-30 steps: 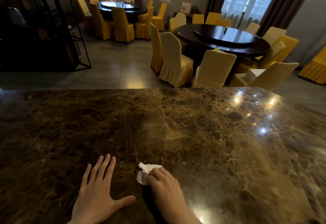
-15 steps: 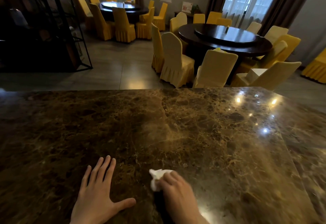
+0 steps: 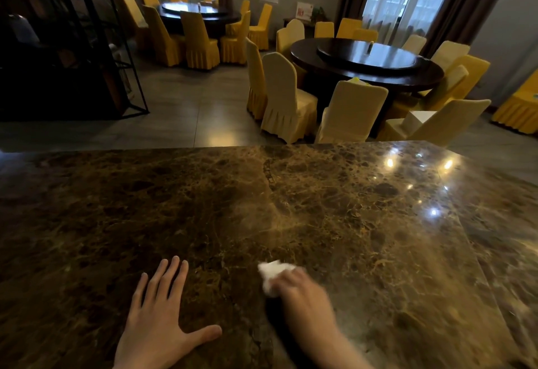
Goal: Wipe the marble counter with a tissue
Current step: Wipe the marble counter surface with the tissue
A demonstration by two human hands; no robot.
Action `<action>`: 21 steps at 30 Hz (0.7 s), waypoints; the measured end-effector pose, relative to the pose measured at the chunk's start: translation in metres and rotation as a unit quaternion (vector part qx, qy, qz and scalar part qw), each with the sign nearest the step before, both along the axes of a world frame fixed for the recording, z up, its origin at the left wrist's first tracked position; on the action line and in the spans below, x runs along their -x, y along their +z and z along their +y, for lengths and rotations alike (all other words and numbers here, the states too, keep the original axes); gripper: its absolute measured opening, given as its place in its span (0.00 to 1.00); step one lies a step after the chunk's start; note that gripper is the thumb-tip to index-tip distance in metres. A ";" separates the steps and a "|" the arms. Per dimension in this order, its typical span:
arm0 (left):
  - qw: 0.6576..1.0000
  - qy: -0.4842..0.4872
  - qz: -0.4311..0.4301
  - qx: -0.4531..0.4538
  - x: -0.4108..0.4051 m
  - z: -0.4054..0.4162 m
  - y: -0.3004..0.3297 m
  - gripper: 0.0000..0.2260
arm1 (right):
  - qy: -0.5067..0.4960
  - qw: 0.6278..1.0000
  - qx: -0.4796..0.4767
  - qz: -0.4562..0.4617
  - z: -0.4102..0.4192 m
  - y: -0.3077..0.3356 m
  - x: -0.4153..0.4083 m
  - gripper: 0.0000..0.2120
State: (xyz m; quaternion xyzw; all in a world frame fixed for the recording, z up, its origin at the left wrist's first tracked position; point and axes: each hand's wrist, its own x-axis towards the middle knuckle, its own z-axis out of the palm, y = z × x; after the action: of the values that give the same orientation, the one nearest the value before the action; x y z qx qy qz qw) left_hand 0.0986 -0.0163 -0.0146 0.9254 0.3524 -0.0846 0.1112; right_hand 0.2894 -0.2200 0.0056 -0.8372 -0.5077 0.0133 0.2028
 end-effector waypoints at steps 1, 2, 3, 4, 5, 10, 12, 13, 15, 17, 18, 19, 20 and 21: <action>1.000 0.000 -0.001 -0.001 -0.001 0.000 0.000 0.65 | -0.066 0.998 0.001 0.003 -0.009 0.002 -0.024 0.07; 1.000 0.000 -0.002 -0.002 -0.001 0.000 0.000 0.65 | -0.132 0.991 0.009 -0.012 -0.014 0.004 -0.048 0.04; 1.000 0.000 -0.003 -0.003 -0.002 0.000 0.000 0.65 | -0.185 0.982 0.017 -0.025 -0.014 0.005 -0.067 0.04; 1.000 0.000 -0.004 -0.002 -0.002 0.000 -0.001 0.65 | -0.219 0.975 0.015 -0.034 -0.006 0.003 -0.076 0.06; 1.000 0.001 -0.007 0.000 -0.002 0.000 -0.001 0.66 | -0.236 0.971 0.008 -0.041 0.007 0.002 -0.075 0.08; 1.000 0.006 0.000 -0.002 -0.001 0.001 -0.002 0.66 | -0.097 0.995 -0.037 -0.011 0.074 -0.010 0.002 0.09; 1.000 0.007 0.005 -0.001 -0.002 0.002 -0.003 0.66 | 0.004 0.999 -0.034 -0.007 0.067 -0.014 0.016 0.10; 1.000 0.008 0.000 -0.002 -0.002 0.002 -0.004 0.66 | 0.039 0.999 -0.024 -0.005 0.059 -0.012 0.011 0.10; 1.000 0.008 -0.016 0.001 -0.002 0.002 -0.005 0.66 | 0.055 0.998 -0.002 -0.016 0.044 -0.007 -0.010 0.06; 1.000 0.006 -0.024 0.004 -0.001 0.002 -0.005 0.66 | -0.016 0.999 0.006 -0.030 0.040 -0.004 -0.038 0.02; 1.000 0.004 -0.024 0.004 -0.001 0.001 -0.005 0.66 | -0.066 0.998 0.005 -0.022 0.045 -0.002 -0.048 0.03; 1.000 0.003 -0.022 0.004 0.000 0.002 -0.005 0.66 | -0.109 0.994 -0.009 -0.014 0.056 -0.001 -0.049 0.05; 1.000 0.002 -0.021 0.005 0.000 0.002 -0.005 0.66 | -0.141 0.989 -0.029 -0.012 0.068 0.000 -0.043 0.07; 1.000 0.003 -0.020 0.007 0.000 0.003 -0.006 0.66 | -0.150 0.988 -0.039 -0.008 0.082 0.001 -0.030 0.08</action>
State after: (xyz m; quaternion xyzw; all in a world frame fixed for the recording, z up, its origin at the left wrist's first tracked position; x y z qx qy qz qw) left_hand 0.0984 -0.0136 -0.0205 0.9249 0.3527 -0.0676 0.1248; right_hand 0.3195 -0.1380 0.0062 -0.8952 -0.3782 -0.0437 0.2315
